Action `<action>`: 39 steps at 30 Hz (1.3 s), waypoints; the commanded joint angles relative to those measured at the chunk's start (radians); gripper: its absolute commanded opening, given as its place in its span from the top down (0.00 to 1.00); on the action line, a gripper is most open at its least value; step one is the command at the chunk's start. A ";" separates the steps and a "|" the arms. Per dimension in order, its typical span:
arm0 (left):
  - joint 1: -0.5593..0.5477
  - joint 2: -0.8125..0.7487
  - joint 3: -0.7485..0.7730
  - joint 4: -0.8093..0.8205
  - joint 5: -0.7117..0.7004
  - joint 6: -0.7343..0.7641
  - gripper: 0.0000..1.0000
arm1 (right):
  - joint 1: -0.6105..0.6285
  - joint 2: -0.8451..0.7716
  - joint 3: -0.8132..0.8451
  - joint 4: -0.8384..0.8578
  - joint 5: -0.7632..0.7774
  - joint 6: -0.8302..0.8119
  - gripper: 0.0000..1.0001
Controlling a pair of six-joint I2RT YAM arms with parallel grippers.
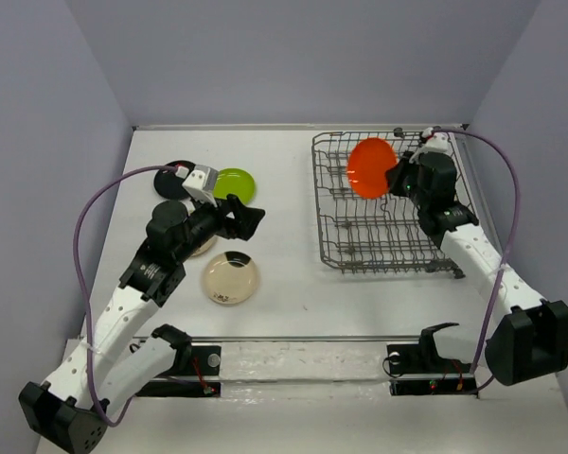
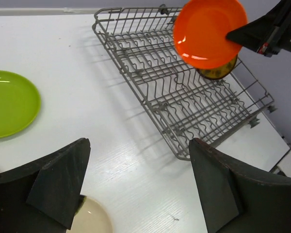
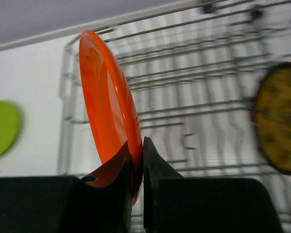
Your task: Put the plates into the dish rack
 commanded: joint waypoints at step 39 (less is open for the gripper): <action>-0.043 -0.061 -0.043 -0.063 -0.032 0.103 0.06 | -0.158 0.436 0.159 -0.008 0.637 -0.465 0.84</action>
